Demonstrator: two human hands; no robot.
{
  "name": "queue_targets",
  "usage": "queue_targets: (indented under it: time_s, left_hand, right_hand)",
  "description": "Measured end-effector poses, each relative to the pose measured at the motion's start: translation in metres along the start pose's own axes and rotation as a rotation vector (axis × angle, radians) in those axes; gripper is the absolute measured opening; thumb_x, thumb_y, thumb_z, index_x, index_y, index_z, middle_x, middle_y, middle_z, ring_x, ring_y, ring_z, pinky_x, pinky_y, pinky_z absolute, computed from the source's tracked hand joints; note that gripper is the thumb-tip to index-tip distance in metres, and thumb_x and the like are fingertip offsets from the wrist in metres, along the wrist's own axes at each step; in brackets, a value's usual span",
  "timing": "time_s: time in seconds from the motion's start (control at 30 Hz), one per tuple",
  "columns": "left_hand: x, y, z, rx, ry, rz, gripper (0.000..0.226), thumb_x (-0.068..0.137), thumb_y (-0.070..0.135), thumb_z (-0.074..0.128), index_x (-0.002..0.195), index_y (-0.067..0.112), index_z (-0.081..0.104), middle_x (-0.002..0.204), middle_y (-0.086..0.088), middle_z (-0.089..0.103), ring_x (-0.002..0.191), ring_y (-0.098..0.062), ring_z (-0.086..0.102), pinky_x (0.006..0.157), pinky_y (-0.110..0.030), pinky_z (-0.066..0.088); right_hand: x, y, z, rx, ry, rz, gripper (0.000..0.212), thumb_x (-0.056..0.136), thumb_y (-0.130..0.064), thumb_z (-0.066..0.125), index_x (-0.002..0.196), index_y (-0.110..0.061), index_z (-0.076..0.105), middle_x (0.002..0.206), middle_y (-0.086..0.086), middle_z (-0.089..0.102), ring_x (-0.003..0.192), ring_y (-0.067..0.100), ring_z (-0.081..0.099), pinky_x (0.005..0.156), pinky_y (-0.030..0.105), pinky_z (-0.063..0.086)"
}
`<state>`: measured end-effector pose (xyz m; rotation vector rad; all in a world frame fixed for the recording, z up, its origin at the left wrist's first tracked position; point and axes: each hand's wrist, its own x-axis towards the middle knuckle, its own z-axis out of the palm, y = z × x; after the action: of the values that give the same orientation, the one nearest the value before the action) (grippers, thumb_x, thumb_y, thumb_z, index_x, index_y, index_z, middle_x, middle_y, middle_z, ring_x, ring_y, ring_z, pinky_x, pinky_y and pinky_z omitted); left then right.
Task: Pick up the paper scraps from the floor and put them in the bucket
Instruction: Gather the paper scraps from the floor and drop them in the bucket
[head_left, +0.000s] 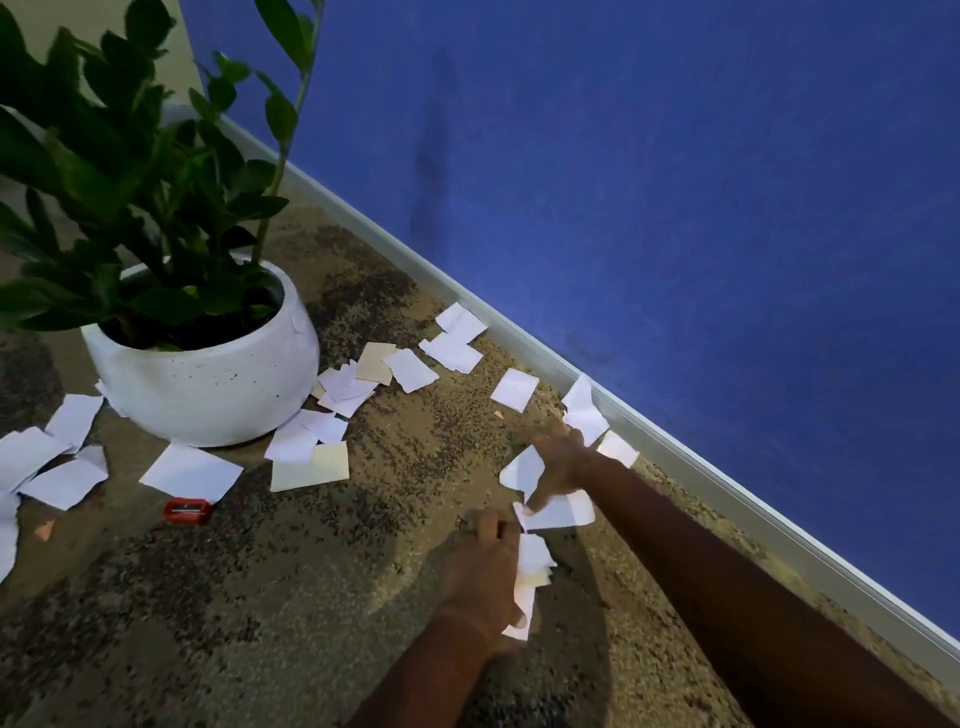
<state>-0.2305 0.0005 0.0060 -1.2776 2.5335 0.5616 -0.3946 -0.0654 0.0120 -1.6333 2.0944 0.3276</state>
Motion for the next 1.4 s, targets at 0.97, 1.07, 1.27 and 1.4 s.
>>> queue_targets:
  time_s: [0.97, 1.07, 1.27, 1.4]
  left_hand:
    - [-0.081, -0.144, -0.107, -0.83, 0.286, -0.484, 0.038, 0.095, 0.02, 0.048, 0.128, 0.001, 0.051, 0.132, -0.017, 0.056, 0.122, -0.03, 0.053, 0.101, -0.035, 0.041]
    - [-0.107, -0.18, -0.132, -0.814, 0.411, -0.522, 0.039, 0.095, 0.016, 0.048, 0.129, -0.004, 0.05, 0.133, -0.024, 0.054, 0.123, -0.036, 0.052, 0.102, -0.037, 0.041]
    - [-0.17, -0.249, -0.17, -0.89, 0.785, -0.594, 0.035, 0.094, 0.016, 0.049, 0.112, -0.013, 0.059, 0.114, -0.035, 0.062, 0.109, -0.044, 0.06, 0.095, -0.043, 0.047]
    - [-0.221, -0.289, -0.19, -0.886, 1.063, -0.749, 0.034, 0.094, 0.023, 0.049, 0.115, -0.001, 0.06, 0.114, -0.027, 0.064, 0.108, -0.04, 0.06, 0.094, -0.041, 0.047]
  right_hand:
    - [-0.11, -0.167, -0.03, 0.794, 0.037, -0.215, 0.04, 0.092, -0.027, 0.056, 0.125, -0.004, 0.048, 0.079, 0.0, 0.055, 0.061, 0.014, 0.057, 0.032, 0.013, 0.043]
    - [-0.117, -0.215, -0.048, 0.709, 0.078, -0.335, 0.038, 0.094, -0.028, 0.051, 0.122, -0.002, 0.05, 0.098, 0.017, 0.065, 0.061, 0.019, 0.059, 0.039, 0.015, 0.042]
    - [-0.129, -0.317, -0.07, 0.741, 0.073, -0.486, 0.033, 0.095, -0.032, 0.048, 0.118, -0.009, 0.049, 0.077, 0.006, 0.056, 0.052, 0.014, 0.05, 0.033, 0.017, 0.037]
    - [-0.138, -0.39, -0.078, 0.831, 0.011, -0.544, 0.03, 0.097, -0.028, 0.046, 0.118, -0.007, 0.051, 0.065, 0.002, 0.045, 0.041, 0.013, 0.047, 0.029, 0.013, 0.031]
